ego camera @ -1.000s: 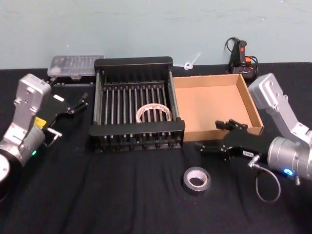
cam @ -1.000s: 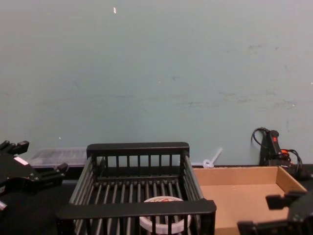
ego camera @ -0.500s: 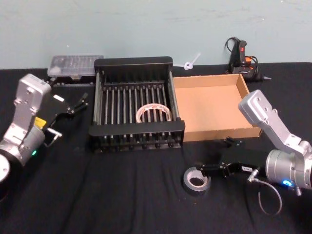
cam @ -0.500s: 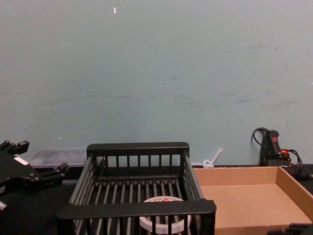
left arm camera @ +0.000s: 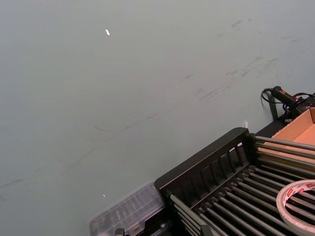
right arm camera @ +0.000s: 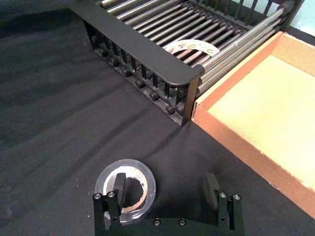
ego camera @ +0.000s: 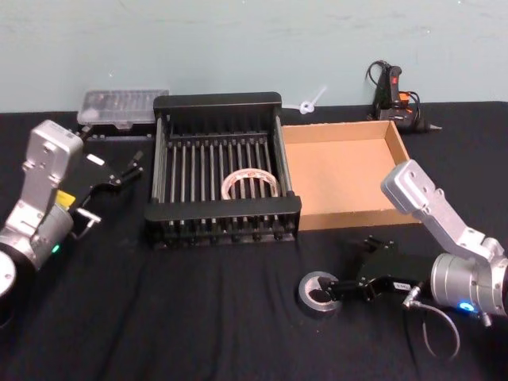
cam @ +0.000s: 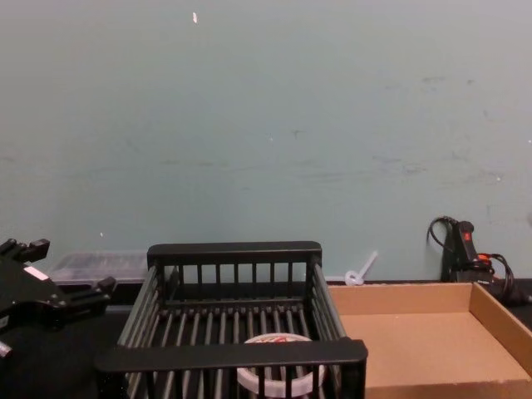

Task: Pick up the white tape and place it into the black box , Pick up the silver tape and place it into the brown box.

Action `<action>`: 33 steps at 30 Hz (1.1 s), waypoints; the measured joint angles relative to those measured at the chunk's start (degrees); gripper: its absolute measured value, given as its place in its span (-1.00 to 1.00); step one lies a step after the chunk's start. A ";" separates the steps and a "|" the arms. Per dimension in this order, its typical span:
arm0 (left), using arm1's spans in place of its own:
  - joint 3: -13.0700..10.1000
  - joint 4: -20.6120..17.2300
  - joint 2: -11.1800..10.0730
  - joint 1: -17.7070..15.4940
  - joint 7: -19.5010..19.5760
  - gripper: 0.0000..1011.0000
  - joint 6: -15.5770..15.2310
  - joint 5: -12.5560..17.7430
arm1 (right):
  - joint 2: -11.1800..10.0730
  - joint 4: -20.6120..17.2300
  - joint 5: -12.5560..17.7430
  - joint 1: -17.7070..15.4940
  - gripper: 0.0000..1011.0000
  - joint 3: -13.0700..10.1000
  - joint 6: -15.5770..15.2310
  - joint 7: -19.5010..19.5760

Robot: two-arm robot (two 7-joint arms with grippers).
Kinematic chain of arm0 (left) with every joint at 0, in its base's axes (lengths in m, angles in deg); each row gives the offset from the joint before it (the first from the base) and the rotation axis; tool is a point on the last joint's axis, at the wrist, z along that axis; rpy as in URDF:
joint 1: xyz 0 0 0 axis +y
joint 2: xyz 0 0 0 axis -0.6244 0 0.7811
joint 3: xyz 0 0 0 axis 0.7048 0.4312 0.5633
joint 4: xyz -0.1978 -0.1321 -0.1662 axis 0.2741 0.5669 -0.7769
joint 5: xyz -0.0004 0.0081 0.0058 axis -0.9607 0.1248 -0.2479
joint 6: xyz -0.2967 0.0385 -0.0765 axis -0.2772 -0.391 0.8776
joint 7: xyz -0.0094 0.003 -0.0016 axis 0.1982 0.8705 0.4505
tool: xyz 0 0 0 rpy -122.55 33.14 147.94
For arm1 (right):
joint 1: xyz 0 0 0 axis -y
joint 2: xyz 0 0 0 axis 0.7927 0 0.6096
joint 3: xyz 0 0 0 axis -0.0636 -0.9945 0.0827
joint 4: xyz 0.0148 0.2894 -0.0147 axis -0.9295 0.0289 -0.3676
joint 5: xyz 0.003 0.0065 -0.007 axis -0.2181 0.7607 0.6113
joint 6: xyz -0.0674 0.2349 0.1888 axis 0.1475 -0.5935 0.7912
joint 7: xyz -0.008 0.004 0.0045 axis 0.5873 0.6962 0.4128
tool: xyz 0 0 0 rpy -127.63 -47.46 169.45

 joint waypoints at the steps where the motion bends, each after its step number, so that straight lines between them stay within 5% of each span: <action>1: 0.00 0.00 0.00 0.00 0.00 0.98 0.00 0.00 | -0.05 0.03 -0.05 0.01 0.98 0.08 -0.07 -0.06; 33: 0.00 0.00 0.00 0.00 0.00 0.98 0.00 0.00 | 0.94 2.93 -2.35 1.85 0.98 2.35 -0.52 -1.63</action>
